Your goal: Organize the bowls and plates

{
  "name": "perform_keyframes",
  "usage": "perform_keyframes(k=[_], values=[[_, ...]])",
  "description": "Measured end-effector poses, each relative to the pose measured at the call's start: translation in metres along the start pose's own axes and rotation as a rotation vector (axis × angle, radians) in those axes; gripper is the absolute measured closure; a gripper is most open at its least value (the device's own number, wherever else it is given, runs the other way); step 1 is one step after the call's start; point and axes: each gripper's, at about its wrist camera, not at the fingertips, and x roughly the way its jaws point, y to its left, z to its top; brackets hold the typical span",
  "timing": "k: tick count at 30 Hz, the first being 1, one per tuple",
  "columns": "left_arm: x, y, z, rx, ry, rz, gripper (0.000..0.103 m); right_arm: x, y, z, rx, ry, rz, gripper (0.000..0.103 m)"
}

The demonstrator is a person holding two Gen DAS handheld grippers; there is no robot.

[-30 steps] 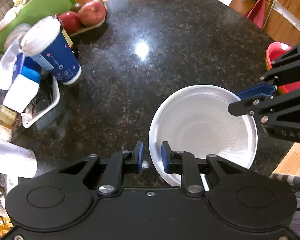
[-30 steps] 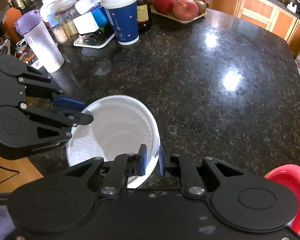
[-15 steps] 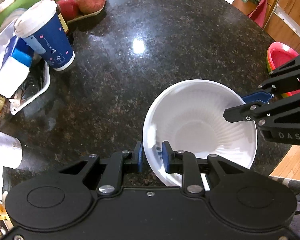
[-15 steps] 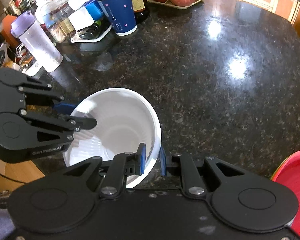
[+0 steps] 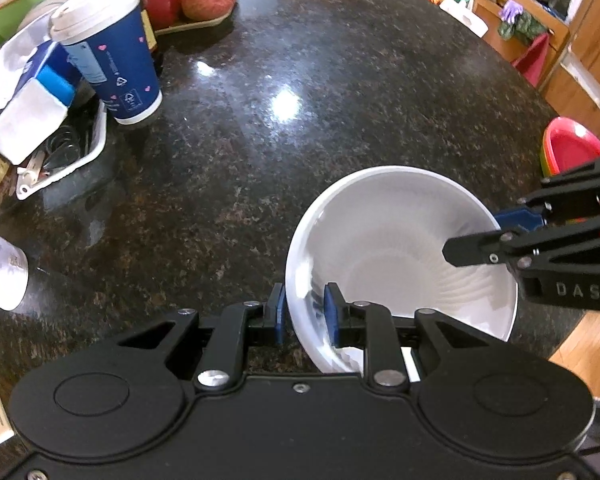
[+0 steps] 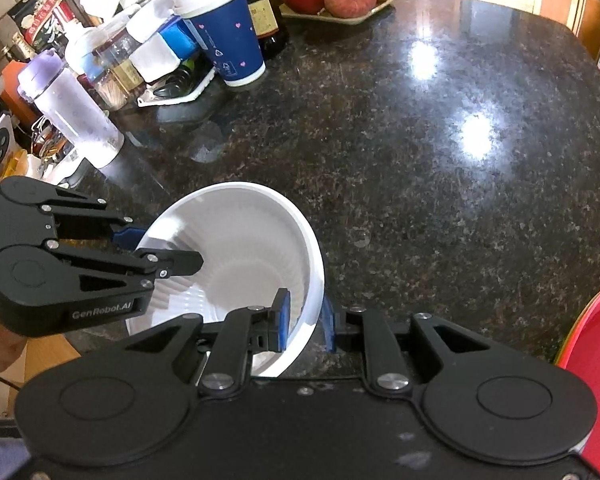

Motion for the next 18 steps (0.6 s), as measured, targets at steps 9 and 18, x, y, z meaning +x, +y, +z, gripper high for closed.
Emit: perform_keyframes(k=[9,18], values=[[-0.002,0.013,-0.004,-0.091,-0.057,-0.009,0.070,-0.009,0.004,-0.009,0.005,-0.091,-0.011,0.075],[-0.014,0.014,-0.009,-0.107,-0.155,0.012,0.069,-0.017,0.005,-0.020,0.033,-0.180,-0.036,0.068]])
